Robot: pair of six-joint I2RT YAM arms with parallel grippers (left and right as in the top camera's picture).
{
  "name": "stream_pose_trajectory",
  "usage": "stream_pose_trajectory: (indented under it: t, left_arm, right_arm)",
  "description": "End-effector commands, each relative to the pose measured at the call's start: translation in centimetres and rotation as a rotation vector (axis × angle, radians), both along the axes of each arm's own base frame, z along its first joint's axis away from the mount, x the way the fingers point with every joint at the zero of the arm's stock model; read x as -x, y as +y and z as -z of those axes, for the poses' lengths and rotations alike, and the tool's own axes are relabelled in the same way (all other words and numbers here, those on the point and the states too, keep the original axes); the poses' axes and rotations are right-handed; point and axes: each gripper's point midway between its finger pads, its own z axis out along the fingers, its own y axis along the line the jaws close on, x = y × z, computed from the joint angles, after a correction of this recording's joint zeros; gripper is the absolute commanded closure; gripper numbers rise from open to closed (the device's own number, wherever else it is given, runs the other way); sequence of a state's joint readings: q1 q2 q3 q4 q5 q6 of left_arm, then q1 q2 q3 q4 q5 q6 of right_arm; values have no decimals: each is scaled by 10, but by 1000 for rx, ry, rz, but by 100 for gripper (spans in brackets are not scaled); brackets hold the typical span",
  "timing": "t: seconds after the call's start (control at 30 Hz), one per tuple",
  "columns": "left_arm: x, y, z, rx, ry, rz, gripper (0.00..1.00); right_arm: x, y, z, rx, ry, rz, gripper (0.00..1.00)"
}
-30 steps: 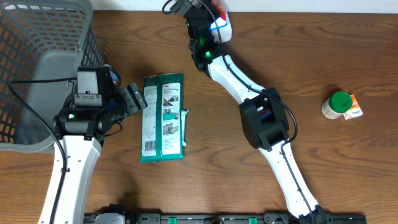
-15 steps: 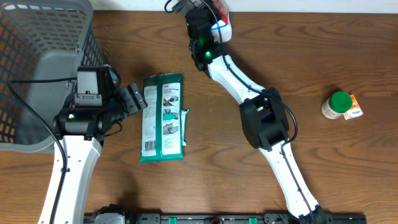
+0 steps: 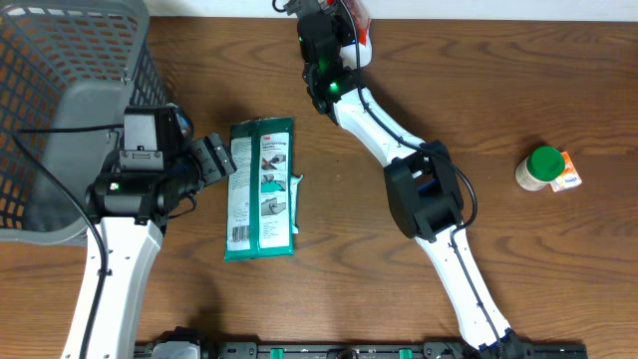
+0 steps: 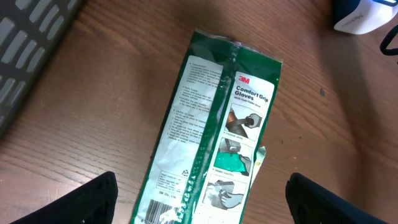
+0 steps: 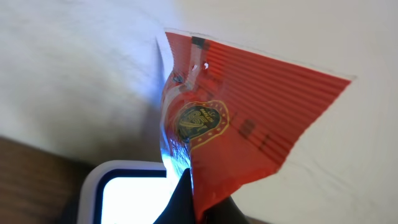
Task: Scan the item barcode
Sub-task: 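Hold the red packet's label against the white scanner with the right gripper, then carry the red packet right and lower it beside the jar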
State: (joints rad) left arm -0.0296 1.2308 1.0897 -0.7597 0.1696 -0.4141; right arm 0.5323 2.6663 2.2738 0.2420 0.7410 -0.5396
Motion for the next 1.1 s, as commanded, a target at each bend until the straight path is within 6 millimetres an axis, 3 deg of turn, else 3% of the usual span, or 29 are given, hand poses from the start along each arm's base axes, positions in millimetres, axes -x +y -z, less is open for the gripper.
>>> stream_pose_trajectory:
  t: [0.0, 0.2, 0.3, 0.43, 0.57, 0.7, 0.83, 0.97, 1.07]
  left_arm:
    - [-1, 2, -1, -10, -2, 1, 13]
    - [-1, 2, -1, -10, -2, 1, 13]
    - [-1, 2, -1, -10, -2, 1, 13]
    - [-1, 2, -1, -10, -2, 1, 13]
    - [-1, 2, -1, -10, -2, 1, 13]
    - [-1, 2, -1, -10, -2, 1, 13]
    - [-1, 2, -1, -10, -2, 1, 13]
    - [-1, 2, -1, -10, -2, 1, 13]
    - [-1, 2, -1, -10, -2, 1, 13]
  right_arm:
    - [0, -23, -23, -105, -87, 113, 99]
    - [11, -34, -88, -139, -148, 139, 99]
    - [30, -44, -138, -182, -134, 144, 99]
    - [70, -55, -188, -287, -38, 104, 99]
    - [128, -64, -216, -430, 170, -31, 99]
    - [188, -88, -222, -554, 407, -153, 99]
    - [241, -125, -201, -658, 681, -203, 99]
    - [273, -168, -165, -675, 913, -171, 99]
    - [279, -187, -143, -726, 1011, -206, 99]
